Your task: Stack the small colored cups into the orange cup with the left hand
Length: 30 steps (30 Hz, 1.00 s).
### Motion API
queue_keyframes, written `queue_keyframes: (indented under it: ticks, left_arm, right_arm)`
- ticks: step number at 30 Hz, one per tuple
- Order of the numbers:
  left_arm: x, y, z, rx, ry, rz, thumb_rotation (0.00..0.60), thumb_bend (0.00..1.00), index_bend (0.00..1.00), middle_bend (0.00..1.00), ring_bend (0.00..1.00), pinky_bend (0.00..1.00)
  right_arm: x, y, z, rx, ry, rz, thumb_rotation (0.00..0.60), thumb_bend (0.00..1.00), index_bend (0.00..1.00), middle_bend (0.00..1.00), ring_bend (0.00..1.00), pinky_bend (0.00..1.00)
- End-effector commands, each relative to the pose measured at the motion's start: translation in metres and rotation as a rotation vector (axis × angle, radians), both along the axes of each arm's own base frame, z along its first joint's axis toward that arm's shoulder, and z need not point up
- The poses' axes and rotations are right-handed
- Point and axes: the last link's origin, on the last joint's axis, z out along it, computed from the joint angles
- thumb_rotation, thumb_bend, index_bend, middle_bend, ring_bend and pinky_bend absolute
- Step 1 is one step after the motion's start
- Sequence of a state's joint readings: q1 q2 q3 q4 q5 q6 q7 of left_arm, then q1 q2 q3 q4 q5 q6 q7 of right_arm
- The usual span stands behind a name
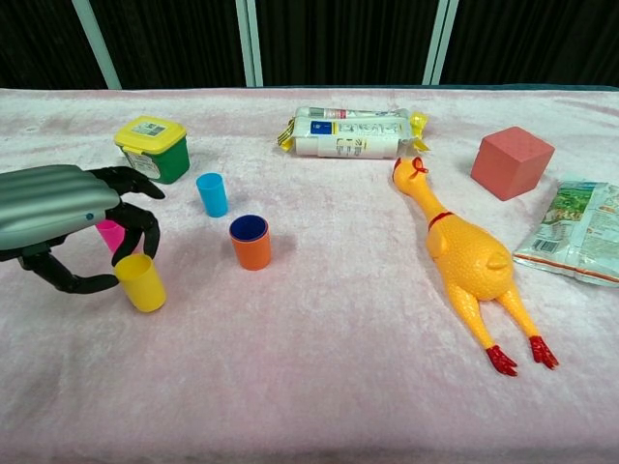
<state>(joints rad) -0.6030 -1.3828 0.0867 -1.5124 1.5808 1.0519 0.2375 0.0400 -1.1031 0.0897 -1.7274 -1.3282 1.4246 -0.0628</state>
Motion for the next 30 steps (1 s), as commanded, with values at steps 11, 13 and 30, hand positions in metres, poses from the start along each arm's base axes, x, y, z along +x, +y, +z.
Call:
queue_keyframes:
  ticks: [11,13,30]
  left_arm:
    - [0.062,0.042,0.039,0.103,-0.147,-0.054,0.6,0.37,0.5,0.54,0.08,0.0]
    - [0.073,0.049,0.037,0.099,-0.148,-0.067,0.6,0.36,0.5,0.54,0.08,0.0]
    - [0.098,0.063,-0.007,-0.017,-0.077,-0.051,0.6,0.35,0.49,0.54,0.08,0.0]
  right_arm:
    - [0.0,0.0,-0.001,0.002,0.0,-0.005,0.6,0.19,0.0,0.01,0.13,0.17]
    - [-0.001,0.0,-0.001,0.003,0.001,-0.006,0.6,0.19,0.0,0.01,0.13,0.17]
    - [-0.002,0.0,0.001,0.003,0.004,-0.012,0.6,0.19,0.0,0.01,0.13,0.17]
